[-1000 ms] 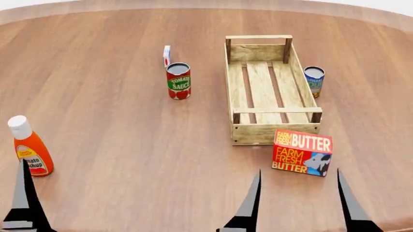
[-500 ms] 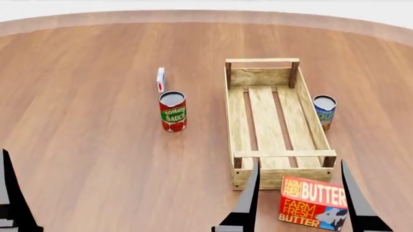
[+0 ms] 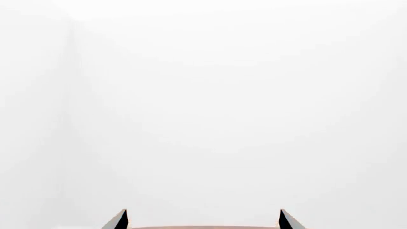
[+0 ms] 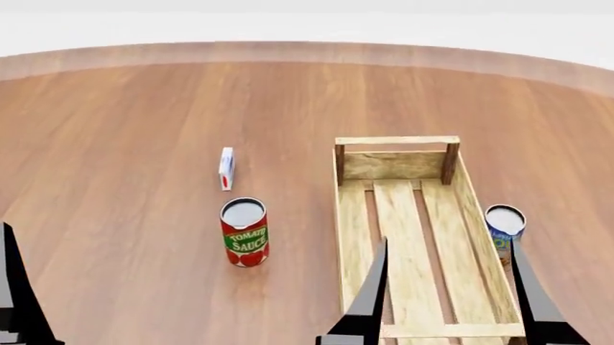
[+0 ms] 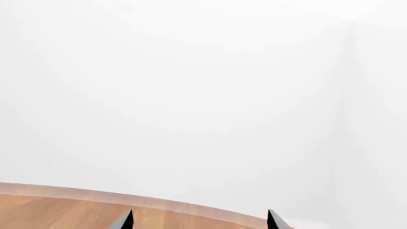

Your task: Pick up the butter and put it in the tray.

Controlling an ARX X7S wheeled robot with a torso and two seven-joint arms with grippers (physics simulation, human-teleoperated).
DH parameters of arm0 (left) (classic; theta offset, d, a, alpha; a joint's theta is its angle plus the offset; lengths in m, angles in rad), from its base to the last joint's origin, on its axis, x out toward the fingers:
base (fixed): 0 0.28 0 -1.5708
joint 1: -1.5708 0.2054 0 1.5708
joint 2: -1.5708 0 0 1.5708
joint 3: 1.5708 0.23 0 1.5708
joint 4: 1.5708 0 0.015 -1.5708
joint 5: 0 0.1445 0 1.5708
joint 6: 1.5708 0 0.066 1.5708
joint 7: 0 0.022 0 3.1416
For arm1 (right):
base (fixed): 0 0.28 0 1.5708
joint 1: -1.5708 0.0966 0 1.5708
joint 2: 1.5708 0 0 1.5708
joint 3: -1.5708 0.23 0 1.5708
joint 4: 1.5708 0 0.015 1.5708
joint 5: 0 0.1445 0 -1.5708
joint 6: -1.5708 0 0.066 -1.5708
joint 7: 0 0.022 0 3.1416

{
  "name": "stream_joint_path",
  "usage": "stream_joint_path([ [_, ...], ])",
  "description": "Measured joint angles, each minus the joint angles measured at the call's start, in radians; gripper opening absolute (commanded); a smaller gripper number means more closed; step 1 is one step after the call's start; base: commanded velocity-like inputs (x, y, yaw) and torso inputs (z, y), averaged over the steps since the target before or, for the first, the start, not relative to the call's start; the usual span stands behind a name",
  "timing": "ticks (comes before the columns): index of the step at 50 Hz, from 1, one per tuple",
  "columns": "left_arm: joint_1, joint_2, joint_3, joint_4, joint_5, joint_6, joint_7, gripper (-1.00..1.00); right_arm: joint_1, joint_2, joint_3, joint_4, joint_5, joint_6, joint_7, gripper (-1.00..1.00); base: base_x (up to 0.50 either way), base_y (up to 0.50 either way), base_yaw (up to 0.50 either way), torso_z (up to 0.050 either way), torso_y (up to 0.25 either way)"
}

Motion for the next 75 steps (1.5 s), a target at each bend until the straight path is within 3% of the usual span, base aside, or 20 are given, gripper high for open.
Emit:
stream_joint_path([
  [17,0.0,-0.019,0.007,0.009,-0.019,-0.002,-0.02,1.0,0.001,0.014,-0.007,0.01,0.006,0.003,0.022,1.0,0.5,0.0,0.0,0.0,0.001],
  [25,-0.001,-0.028,0.01,0.01,-0.025,0.004,-0.033,1.0,-0.003,0.004,0.011,0.019,0.036,-0.011,0.034,1.0,0.0,-0.03,0.0,0.0,0.001],
  [66,0.0,-0.069,0.049,-0.003,-0.032,0.016,-0.081,1.0,-0.014,0.021,0.024,0.029,0.13,-0.061,0.052,1.0,0.0,-0.5,0.0,0.0,0.0],
  [75,0.0,-0.077,0.051,-0.005,-0.038,0.018,-0.088,1.0,-0.007,0.034,0.012,0.042,0.121,-0.039,0.059,1.0,0.0,-0.04,0.0,0.0,0.0],
])
